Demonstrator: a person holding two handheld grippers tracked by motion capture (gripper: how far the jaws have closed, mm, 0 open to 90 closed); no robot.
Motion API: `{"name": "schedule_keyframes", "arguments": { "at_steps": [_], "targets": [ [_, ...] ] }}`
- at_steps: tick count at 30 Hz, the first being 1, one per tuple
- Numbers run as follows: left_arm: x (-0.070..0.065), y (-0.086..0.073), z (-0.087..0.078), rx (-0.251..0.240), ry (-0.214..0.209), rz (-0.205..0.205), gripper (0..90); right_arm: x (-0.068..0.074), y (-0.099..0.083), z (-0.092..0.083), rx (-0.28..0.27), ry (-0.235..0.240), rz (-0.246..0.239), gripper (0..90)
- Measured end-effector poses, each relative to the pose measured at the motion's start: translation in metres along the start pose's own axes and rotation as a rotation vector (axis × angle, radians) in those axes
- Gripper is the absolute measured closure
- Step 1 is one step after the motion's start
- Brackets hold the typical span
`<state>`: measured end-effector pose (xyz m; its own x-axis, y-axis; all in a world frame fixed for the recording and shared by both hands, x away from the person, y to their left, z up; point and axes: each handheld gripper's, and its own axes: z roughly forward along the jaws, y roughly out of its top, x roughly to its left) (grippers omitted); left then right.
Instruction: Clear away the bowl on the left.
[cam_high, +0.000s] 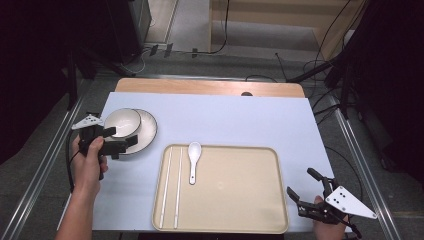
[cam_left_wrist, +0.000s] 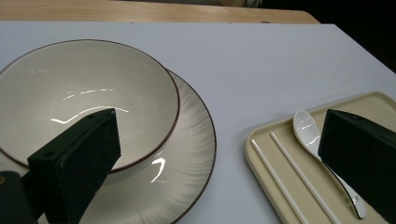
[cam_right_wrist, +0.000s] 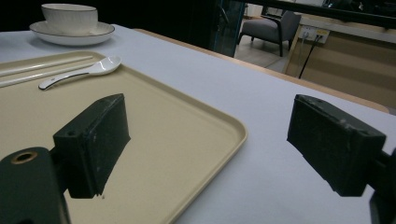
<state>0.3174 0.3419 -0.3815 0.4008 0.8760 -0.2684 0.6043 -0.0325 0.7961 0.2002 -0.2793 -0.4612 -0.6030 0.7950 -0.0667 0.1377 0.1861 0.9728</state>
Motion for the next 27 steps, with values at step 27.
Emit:
{"name": "schedule_keyframes", "arguments": {
  "at_steps": [27],
  "targets": [
    [0.062, 0.015, 0.027, 0.092, 0.165, -0.147, 2.1, 0.001, -0.001, 0.001, 0.004, -0.001, -0.002, 13.2]
  ]
}}
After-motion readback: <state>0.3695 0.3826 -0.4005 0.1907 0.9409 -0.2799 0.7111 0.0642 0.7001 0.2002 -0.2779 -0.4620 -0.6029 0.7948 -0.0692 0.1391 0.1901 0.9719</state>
